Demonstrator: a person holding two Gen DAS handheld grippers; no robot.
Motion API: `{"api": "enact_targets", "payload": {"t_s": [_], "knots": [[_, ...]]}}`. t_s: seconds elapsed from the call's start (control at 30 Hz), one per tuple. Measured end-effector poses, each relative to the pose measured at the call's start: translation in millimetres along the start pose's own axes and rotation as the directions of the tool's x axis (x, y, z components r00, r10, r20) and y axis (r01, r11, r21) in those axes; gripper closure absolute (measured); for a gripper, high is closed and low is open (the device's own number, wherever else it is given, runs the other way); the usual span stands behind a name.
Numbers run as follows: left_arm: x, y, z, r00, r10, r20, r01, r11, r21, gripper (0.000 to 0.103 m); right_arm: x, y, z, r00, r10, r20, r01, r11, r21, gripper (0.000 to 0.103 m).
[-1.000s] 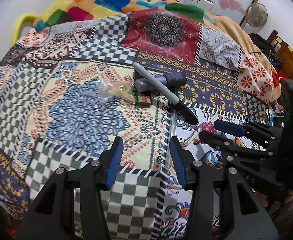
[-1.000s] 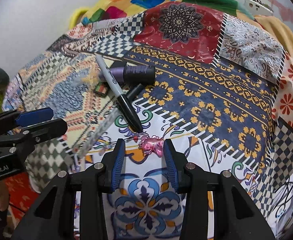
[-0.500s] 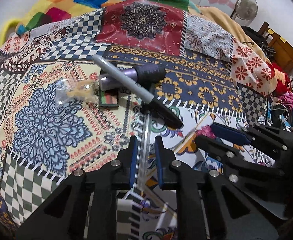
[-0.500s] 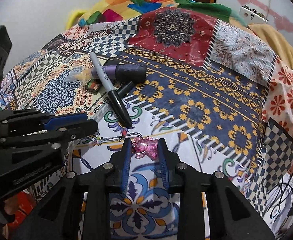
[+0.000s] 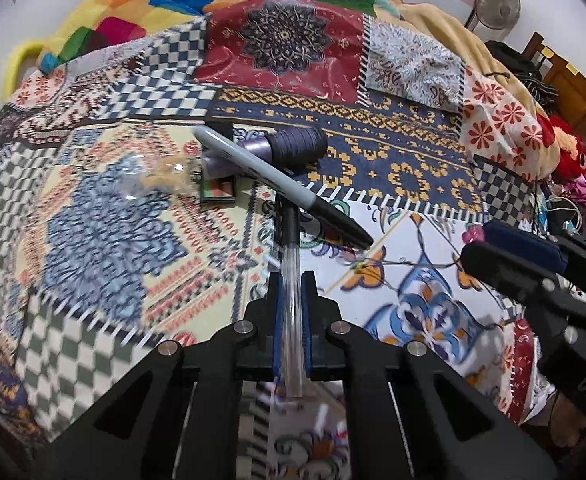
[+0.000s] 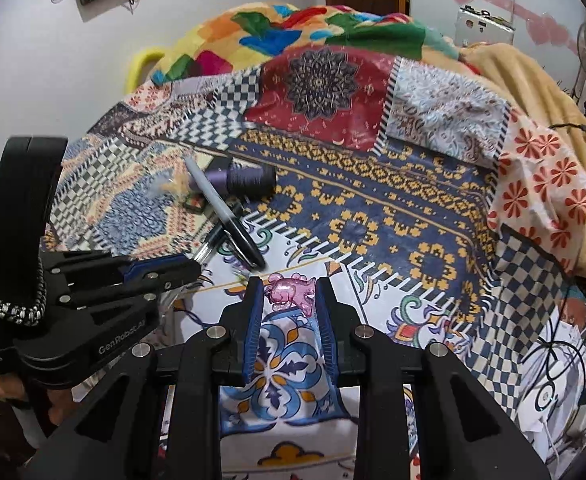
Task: Collect trash
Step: 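Carry the clear stick with the left tool while the right tool carries the pink toy over the bin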
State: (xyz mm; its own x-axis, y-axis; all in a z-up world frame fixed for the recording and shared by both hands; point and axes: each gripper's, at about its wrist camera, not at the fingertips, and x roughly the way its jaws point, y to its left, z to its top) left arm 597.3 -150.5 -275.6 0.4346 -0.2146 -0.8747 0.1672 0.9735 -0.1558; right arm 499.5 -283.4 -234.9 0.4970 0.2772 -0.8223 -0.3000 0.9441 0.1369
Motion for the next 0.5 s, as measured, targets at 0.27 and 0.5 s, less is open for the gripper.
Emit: {"api": "enact_targets", "payload": {"t_s": [0.27,0.5], "knots": [[-57.1,8.6,-12.4,0.999,0.028,0.04,-0.027,0.999,-0.024,0.096,-41.9,10.8,3.6,0.999,0.013,0.05,-0.013,1.0,0.003,0.079],[-115.0,15.5,-22.7,0.993,0.045,0.109,-0.039,0.998,-0.05,0.096,-78.8,25.8,7.2,0.996,0.018,0.093,-0.017,1.0,-0.012,0.079]]}}
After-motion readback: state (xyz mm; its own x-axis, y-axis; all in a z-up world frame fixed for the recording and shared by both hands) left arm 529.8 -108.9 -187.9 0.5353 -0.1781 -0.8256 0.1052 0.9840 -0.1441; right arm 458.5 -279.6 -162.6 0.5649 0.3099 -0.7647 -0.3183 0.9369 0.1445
